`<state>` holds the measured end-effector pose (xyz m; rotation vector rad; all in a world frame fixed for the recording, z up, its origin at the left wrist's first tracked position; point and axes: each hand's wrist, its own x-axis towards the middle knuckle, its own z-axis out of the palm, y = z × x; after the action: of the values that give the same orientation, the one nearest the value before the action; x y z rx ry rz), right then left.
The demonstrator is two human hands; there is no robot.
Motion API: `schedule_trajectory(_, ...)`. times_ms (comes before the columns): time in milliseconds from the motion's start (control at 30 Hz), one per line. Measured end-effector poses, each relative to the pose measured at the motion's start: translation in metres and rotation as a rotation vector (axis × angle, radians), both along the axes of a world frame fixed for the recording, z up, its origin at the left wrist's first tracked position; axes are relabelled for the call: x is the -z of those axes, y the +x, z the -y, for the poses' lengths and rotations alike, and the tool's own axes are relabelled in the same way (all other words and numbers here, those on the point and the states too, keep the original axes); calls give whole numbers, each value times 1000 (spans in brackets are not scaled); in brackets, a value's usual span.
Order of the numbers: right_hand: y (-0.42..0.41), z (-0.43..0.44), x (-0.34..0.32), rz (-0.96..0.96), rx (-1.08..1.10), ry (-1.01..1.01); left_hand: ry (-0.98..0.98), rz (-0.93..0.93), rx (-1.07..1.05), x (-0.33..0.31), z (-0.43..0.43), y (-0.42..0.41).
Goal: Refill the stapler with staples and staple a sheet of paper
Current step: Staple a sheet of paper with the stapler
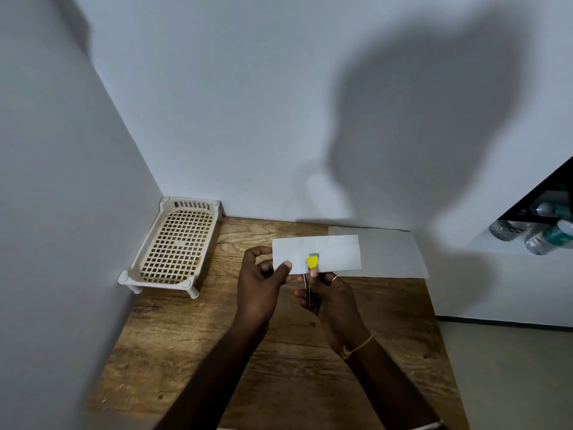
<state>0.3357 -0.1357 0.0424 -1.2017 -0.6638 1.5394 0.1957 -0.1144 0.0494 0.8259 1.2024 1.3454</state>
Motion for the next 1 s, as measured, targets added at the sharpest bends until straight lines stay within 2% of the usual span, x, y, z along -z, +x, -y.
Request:
schedule_trajectory(567,-9,-1,4,128,39,-3,-54,40,2,5,0,-4)
schedule_trajectory(1000,-13,-2,6,138,91,-27,-31,14,49,9,2,-5)
